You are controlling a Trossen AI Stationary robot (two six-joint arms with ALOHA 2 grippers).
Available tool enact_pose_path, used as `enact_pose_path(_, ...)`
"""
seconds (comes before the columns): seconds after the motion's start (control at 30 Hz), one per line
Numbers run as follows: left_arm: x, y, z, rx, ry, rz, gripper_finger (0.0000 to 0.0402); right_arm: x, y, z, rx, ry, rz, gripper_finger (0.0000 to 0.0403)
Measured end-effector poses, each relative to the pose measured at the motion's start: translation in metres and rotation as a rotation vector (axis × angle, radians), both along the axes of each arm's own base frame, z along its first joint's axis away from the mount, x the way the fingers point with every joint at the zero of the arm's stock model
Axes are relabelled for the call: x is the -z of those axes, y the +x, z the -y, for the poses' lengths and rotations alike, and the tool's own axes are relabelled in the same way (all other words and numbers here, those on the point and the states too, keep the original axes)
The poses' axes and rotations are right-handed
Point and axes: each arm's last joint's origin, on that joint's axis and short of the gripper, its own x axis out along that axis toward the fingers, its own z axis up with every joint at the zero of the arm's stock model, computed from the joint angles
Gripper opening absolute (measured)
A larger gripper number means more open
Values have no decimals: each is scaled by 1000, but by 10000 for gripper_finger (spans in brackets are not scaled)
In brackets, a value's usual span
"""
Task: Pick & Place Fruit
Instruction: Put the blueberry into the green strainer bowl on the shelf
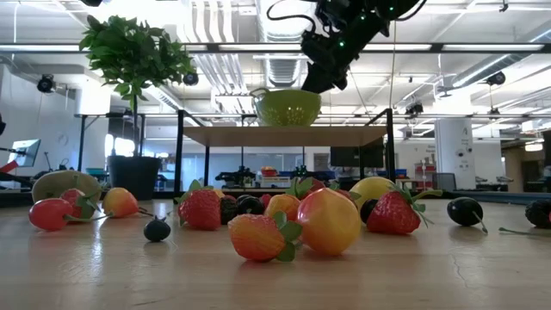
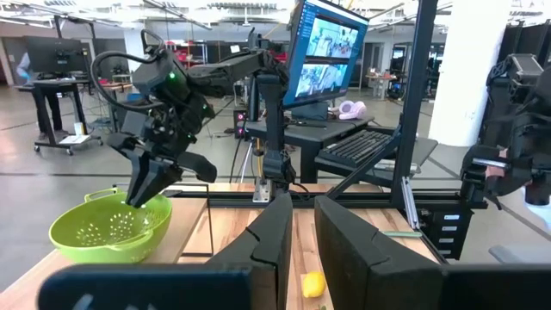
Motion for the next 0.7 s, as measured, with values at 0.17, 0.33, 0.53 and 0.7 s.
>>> enact_pose_path(0.17, 0, 0, 0, 0, 0, 1, 62, 1, -1, -1, 1, 9, -13, 50)
enact_pose_path(0.33, 0, 0, 0, 0, 0, 0, 62, 3, -2, -1, 7, 24, -30, 48)
enact_pose_path(0.53, 0, 0, 0, 0, 0, 0, 62, 4, -3, -1, 18, 29, -40, 53)
enact_pose_path(0.7, 0, 0, 0, 0, 0, 1, 62, 3, -3, -1, 20, 29, -38, 84)
